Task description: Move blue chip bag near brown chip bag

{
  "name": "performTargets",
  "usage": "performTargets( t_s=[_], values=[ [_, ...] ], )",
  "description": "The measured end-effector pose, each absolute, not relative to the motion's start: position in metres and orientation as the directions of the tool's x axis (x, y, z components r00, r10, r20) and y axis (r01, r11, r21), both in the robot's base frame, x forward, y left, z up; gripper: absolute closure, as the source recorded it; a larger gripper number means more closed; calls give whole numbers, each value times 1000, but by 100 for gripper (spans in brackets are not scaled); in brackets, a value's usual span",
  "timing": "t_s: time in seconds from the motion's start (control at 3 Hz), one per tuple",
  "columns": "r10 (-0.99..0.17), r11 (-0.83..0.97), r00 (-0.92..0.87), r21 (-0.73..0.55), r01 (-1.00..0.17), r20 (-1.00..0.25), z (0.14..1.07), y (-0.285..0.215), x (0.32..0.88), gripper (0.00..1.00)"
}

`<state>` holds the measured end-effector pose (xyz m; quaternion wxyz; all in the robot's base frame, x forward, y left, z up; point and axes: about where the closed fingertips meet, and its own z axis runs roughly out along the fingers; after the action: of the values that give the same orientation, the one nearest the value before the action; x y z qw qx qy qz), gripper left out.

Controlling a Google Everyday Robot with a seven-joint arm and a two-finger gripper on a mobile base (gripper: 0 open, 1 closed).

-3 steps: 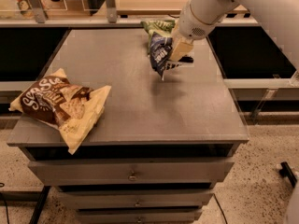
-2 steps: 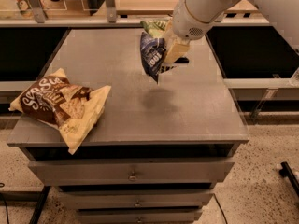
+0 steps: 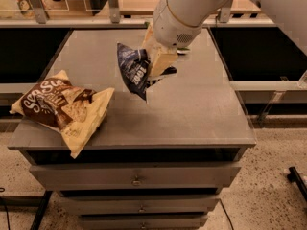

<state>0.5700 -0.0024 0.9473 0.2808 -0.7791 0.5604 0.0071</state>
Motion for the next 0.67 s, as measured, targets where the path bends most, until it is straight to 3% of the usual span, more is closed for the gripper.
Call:
performTargets(
  t_s=[0.67],
  values=[
    [-861,-274,424,-446,-852,-281,955,41,569,35]
  ],
)
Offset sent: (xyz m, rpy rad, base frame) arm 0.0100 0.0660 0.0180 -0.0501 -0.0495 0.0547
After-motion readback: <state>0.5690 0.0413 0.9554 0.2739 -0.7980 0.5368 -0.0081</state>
